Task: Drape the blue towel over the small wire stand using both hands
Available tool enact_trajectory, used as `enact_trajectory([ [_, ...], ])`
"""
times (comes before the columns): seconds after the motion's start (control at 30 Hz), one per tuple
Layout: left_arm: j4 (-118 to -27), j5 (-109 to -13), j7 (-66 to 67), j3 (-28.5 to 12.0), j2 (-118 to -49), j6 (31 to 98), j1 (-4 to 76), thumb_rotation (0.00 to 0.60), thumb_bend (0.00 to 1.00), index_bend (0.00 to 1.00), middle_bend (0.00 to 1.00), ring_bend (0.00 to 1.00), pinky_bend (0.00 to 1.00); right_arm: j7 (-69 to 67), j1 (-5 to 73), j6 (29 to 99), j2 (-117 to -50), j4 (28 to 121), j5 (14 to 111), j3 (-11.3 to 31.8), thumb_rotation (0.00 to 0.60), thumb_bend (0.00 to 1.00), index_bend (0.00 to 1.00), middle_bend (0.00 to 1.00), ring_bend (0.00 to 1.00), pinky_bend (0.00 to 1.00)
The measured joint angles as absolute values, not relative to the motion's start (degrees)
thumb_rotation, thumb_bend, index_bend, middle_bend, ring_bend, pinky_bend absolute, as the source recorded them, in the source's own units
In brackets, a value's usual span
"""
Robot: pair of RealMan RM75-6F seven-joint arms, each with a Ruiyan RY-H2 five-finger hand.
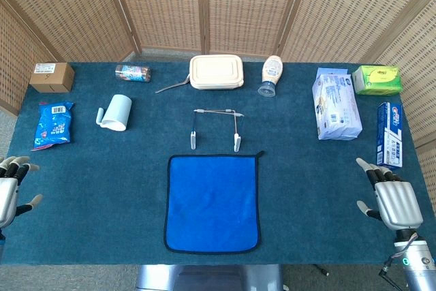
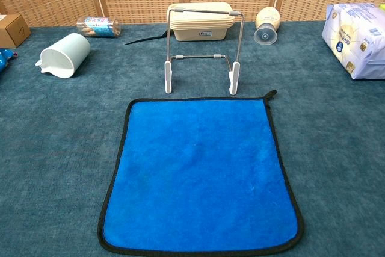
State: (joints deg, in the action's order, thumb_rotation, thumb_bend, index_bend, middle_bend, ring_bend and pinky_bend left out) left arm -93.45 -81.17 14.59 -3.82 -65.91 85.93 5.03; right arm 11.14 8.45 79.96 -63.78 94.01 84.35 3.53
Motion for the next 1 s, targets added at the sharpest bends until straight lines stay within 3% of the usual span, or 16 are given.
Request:
enact_trajectory([
  [0.63,-92.53,-87.18,9.66,-3.08,-66.06,87.65,5.62,0.600,0.15,0.37,0.30,0.25,0.16,8.07,9.02,80.16,-64.25,93.07,88.54,2.28,0.600,0.18,0.15,0.27,0.27,0.48],
  [1.0,-96.88,-89.73,8.09,-3.09,-64.98,87.23,7.01,0.600,0.15,0.37,0.30,0.25,0.16,2.21,12.88,79.05,-69.42,88.64,95.92,1.21,0.600,0.13,0.15,0.27,0.27,0.48],
])
